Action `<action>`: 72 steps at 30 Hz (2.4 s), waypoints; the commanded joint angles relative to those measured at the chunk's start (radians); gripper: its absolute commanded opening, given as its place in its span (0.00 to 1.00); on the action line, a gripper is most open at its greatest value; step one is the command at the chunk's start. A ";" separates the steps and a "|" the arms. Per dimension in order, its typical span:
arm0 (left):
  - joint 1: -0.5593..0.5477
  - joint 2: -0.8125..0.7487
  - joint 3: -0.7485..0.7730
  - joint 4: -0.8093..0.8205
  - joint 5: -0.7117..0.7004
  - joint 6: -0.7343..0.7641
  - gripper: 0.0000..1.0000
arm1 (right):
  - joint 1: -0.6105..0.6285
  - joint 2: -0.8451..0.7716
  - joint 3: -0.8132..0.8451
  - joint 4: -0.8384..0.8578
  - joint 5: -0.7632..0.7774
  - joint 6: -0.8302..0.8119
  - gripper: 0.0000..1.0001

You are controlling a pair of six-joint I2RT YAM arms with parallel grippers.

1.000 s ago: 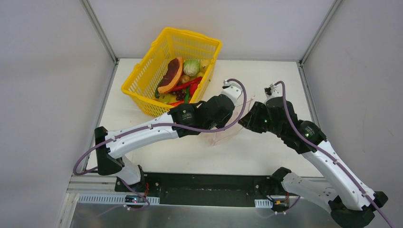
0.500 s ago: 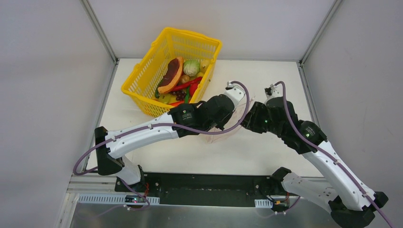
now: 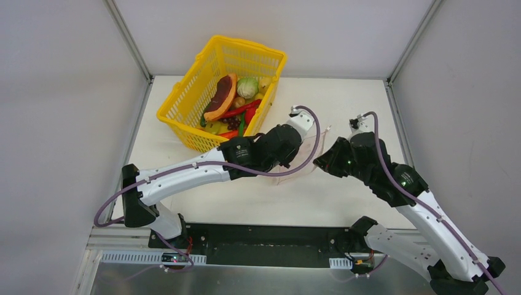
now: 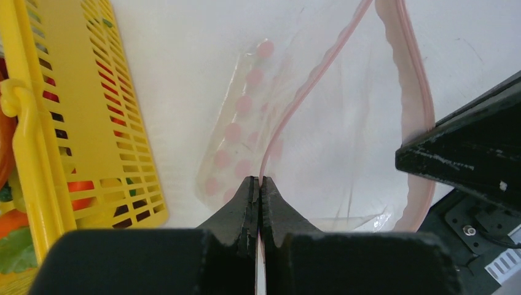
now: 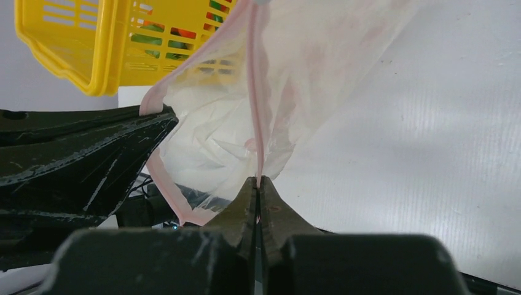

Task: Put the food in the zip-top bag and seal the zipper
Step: Open the zipper of the food storage bag, then move the bin to the center of the board.

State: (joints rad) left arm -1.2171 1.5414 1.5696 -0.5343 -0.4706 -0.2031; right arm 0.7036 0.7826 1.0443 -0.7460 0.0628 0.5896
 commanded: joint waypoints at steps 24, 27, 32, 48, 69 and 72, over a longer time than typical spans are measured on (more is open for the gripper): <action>0.166 -0.020 -0.203 0.350 0.311 -0.412 0.00 | -0.004 0.236 0.315 -0.221 0.280 -0.250 0.00; 0.173 -0.048 -0.217 0.300 0.200 -0.378 0.00 | -0.012 0.249 0.240 -0.110 0.299 -0.259 0.00; 0.240 -0.029 -0.182 0.256 0.209 -0.344 0.00 | -0.048 0.290 0.253 0.004 0.161 -0.288 0.00; 0.285 -0.098 -0.084 0.170 0.467 -0.102 0.91 | -0.115 0.363 0.210 0.021 0.015 -0.282 0.00; 0.448 -0.226 -0.234 -0.020 0.378 -0.083 0.99 | -0.133 0.313 0.126 0.101 -0.113 -0.247 0.00; 0.449 -0.205 -0.243 -0.073 0.451 -0.086 0.99 | -0.133 0.296 0.118 0.086 -0.110 -0.253 0.00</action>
State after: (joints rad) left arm -0.7654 1.3170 1.3426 -0.5396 -0.1051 -0.2626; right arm 0.5766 1.1255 1.1671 -0.6769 -0.0349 0.3317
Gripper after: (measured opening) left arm 0.990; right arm 0.009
